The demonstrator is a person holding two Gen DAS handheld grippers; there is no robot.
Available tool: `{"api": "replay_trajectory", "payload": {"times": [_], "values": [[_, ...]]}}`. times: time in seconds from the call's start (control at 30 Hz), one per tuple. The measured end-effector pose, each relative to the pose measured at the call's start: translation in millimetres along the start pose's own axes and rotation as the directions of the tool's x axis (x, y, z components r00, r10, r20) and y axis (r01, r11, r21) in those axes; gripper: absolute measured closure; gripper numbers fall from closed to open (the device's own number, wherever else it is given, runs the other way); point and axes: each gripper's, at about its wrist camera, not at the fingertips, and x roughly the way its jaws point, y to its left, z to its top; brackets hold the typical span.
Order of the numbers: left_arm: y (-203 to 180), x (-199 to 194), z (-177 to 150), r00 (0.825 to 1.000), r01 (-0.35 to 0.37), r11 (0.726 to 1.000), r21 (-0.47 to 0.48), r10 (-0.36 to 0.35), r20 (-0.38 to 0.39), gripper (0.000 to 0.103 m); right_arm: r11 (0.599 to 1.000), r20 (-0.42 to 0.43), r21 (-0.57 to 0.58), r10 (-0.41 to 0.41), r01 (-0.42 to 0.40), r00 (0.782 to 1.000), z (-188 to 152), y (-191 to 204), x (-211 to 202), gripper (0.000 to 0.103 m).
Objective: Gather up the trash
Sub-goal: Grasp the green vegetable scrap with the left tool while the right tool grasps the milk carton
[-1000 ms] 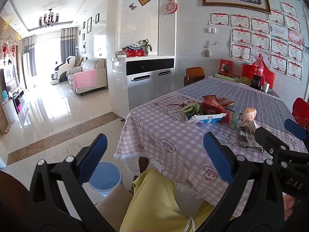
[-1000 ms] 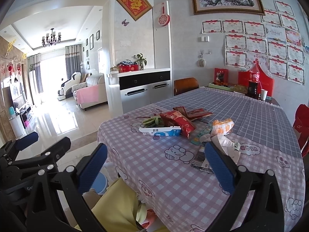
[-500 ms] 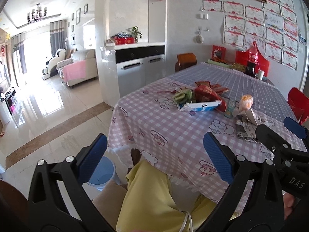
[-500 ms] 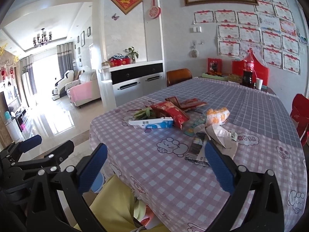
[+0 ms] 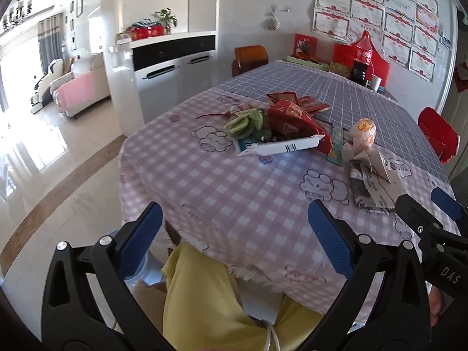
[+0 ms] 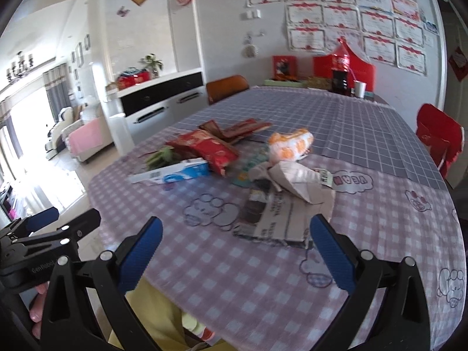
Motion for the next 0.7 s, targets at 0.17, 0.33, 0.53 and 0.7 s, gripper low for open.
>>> {"api": "replay_trajectory", "payload": {"times": [0.17,0.33,0.53,0.7], "values": [[-2.4,24.6,20.8,0.999,0.050,0.999,0.009,-0.050,-0.019,0.005,1.000,-0.027,0.020,0.017,-0.016,0.999,23.1,-1.0,23.3,0.004],[13.9,35.3,40.3,0.999,0.052,0.999,-0.017,-0.052,0.005,0.005,0.995,-0.043,-0.002,0.104,-0.104,0.994,52.0,22.0,46.7,0.004],[51.3,53.7,57.4,1.000,0.003,0.997,-0.072,-0.002,0.020,0.005,0.977,-0.132,-0.060,0.194,-0.203,0.972,82.9,66.0,93.4,0.004],[84.6,77.8,60.7,1.000,-0.016,0.992,-0.127,0.015,-0.009,0.005,0.953,-0.253,-0.103,0.252,-0.285,0.934,96.6,103.8,136.4,0.004]]}}
